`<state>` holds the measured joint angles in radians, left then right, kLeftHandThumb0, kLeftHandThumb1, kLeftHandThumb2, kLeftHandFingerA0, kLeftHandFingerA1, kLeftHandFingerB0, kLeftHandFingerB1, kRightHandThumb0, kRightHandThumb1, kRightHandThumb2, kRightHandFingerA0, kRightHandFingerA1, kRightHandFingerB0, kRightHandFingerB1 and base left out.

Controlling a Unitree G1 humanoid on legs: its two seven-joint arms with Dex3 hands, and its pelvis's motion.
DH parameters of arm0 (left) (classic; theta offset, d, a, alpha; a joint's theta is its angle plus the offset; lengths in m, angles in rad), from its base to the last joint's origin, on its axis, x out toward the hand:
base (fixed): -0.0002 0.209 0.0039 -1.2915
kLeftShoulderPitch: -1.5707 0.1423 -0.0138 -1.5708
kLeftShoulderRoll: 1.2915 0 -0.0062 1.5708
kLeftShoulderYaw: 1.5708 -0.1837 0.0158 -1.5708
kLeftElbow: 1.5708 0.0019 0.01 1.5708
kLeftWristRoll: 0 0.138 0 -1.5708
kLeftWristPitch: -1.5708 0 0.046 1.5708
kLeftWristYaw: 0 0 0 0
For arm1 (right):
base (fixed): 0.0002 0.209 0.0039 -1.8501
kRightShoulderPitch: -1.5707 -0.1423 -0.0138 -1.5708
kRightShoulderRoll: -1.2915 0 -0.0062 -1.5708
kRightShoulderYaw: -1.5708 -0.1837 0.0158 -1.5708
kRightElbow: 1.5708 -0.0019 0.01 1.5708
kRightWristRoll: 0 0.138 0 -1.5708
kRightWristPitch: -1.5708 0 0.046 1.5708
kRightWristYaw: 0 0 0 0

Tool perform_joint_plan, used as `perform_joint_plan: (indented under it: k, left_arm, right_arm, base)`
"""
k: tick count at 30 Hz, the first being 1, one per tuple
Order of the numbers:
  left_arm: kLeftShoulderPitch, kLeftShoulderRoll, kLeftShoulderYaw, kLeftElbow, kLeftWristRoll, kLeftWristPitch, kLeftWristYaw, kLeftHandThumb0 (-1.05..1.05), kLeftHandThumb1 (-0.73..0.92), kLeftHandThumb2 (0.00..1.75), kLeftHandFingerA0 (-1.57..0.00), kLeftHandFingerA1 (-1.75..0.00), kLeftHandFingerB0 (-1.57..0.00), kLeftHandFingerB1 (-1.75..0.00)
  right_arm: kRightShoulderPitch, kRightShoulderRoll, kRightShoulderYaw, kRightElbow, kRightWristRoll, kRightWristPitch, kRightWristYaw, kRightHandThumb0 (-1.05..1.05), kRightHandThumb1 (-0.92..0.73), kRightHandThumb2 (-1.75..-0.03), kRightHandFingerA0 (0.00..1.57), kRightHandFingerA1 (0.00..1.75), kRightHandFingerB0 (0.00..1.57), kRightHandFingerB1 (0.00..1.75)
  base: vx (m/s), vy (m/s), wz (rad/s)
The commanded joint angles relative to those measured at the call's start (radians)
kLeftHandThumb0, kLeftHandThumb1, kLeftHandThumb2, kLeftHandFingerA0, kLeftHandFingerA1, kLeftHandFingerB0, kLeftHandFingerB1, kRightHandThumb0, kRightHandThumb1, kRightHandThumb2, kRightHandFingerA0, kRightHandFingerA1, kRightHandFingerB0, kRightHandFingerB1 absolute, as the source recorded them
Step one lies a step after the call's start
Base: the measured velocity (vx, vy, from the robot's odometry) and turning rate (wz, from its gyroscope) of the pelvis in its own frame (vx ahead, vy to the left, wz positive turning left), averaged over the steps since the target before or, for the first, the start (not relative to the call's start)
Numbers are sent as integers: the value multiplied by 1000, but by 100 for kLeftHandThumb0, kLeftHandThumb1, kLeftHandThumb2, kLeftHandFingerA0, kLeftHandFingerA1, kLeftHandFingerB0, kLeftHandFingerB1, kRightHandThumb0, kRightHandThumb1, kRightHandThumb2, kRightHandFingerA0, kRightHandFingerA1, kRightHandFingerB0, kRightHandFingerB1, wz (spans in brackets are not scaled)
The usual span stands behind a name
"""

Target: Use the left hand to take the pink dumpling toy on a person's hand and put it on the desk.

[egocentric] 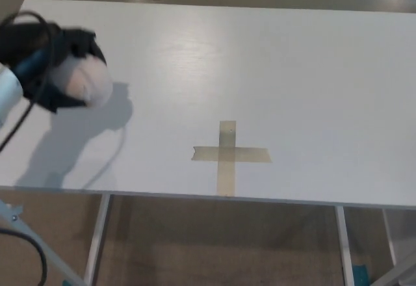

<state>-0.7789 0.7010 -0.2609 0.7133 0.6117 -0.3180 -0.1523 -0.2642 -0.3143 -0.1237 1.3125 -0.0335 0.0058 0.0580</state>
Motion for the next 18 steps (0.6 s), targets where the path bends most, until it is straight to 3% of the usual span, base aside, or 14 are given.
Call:
perform_joint_plan:
  k: [1, 2, 3, 4, 6, 8, 9, 13, 14, 15, 16, 17, 18]
  left_arm:
    - [38, -17, -33, 18, 41, -20, 83, -23, 72, 63, -68, -152, -74, -98]
    - [40, -18, -34, 19, 41, -22, 87, -23, 72, 63, -68, -152, -74, -98]
    - [44, -22, -38, 15, 40, -18, 86, -22, 74, 63, -67, -153, -84, -74]
    - [51, -29, -44, 1, 42, -6, 78, -34, 67, 70, -71, -143, -80, -58]
    - [59, -36, -53, -23, 45, 15, 63, -22, 74, 62, -66, -152, -83, -52]
    - [69, -40, -60, -41, 46, 28, 52, -25, 75, 64, -67, -152, -77, -49]
    - [77, -43, -61, -50, 43, 29, 46, -30, 64, 90, -83, -123, -69, -62]
    - [103, -52, -59, -76, 34, 30, 38, -32, 62, 90, -80, -120, -56, -57]
    - [107, -64, -53, -69, 20, 33, 34, -27, 66, 60, -78, -110, -59, -41]
    - [110, -77, -47, -60, 4, 37, 29, -27, 66, 60, -78, -110, -59, -41]
    - [110, -79, -45, -58, -1, 44, 16, -35, 63, 59, -74, -56, -40, -33]
    - [110, -74, -46, -71, -2, 64, -17, -30, 46, 97, 0, -48, 0, -48]
    - [110, -70, -47, -81, -2, 78, -41, -30, 46, 97, 0, -48, 0, -48]
  right_arm:
    - [20, -7, -2, 7, -8, 1, -18, -43, -61, -91, 35, 51, 28, 47]
    - [20, -7, -3, 7, -7, 1, -18, -43, -61, -91, 35, 51, 28, 47]
    - [21, -6, -6, 7, -5, 1, -18, -44, -61, -91, 36, 51, 29, 48]
    - [20, -6, -10, 7, -1, 1, -20, -44, -62, -91, 37, 52, 31, 48]
    - [19, -5, -11, 6, -1, -1, -25, -44, -63, -92, 37, 52, 32, 49]
    - [16, -4, -11, 6, -3, 0, -26, -44, -63, -92, 37, 52, 32, 49]
    - [15, -3, -10, 5, -4, 1, -24, -44, -62, -92, 37, 52, 30, 48]
    - [12, -2, -4, 4, -8, 5, -19, -43, -62, -92, 37, 52, 28, 48]
    - [12, -4, -2, 4, -10, 4, -15, -44, -61, -91, 36, 52, 28, 47]
    - [13, -6, 0, 3, -11, 3, -10, -44, -61, -91, 36, 52, 28, 47]
    - [13, -7, 0, 3, -11, 3, -9, -44, -61, -91, 35, 51, 28, 47]
    - [11, -8, 0, 4, -10, 4, -9, -44, -61, -91, 35, 51, 28, 47]
    - [10, -9, -1, 4, -9, 4, -8, -44, -61, -91, 35, 51, 28, 47]
  base:
    - [0, 0, 0]
    - [0, 0, 0]
    - [0, 0, 0]
    - [0, 0, 0]
    - [0, 0, 0]
    - [0, 0, 0]
    - [0, 0, 0]
    - [0, 0, 0]
    - [0, 0, 0]
    - [0, 0, 0]
    - [0, 0, 0]
    - [0, 0, 0]
    - [0, 0, 0]
